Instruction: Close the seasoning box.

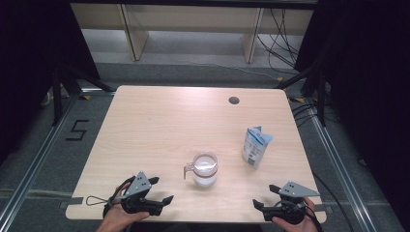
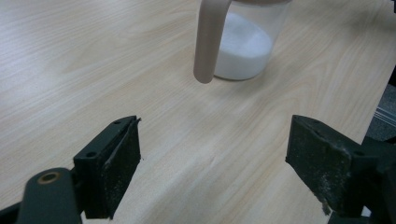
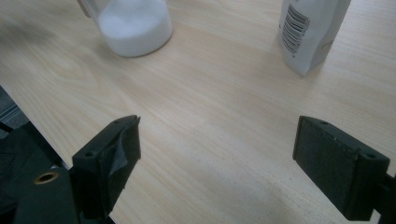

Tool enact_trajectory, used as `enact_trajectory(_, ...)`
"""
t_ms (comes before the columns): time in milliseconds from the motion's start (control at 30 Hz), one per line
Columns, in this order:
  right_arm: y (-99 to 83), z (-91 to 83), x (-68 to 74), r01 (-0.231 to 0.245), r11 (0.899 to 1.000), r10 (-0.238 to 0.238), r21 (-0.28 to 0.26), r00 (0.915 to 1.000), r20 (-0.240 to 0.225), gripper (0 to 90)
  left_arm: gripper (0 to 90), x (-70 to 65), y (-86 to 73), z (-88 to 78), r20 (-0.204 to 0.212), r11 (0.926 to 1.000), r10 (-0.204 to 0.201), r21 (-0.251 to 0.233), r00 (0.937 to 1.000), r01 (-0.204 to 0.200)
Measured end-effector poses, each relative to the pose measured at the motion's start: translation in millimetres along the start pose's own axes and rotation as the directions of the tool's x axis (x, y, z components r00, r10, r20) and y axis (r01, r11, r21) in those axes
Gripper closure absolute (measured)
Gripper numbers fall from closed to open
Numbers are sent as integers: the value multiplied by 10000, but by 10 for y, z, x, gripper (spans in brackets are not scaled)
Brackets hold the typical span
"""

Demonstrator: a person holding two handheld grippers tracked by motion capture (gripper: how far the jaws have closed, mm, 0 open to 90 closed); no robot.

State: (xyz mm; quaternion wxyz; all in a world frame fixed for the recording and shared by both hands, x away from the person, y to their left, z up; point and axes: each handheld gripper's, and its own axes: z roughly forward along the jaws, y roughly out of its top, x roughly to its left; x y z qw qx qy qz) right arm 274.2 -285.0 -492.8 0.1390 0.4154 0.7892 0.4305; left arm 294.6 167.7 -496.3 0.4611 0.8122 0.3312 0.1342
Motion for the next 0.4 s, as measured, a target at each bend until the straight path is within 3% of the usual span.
enact_trajectory(33,0,-2,-4,60,9999,-60,120,10000,24,161,171,-6,-3,4,-13,9999,-156,-30,9999,156)
enact_trajectory(67,0,0,-4,55,9999,-55,132,10000,-17,161,171,9,0,-2,40,10000,2,25,10000,-2)
enact_trajectory(100,-3,-5,27,-280,9993,281,237,9996,-23,161,171,14,1,-4,28,10000,14,36,10000,-14)
enact_trajectory(167,-3,9,2,35,9999,-34,115,10000,-69,161,171,17,-1,-1,44,10000,5,-25,10000,-5)
enact_trajectory(400,-6,20,-5,45,9999,-45,143,10000,-29,161,172,16,-2,-10,-57,10000,-36,48,10000,36)
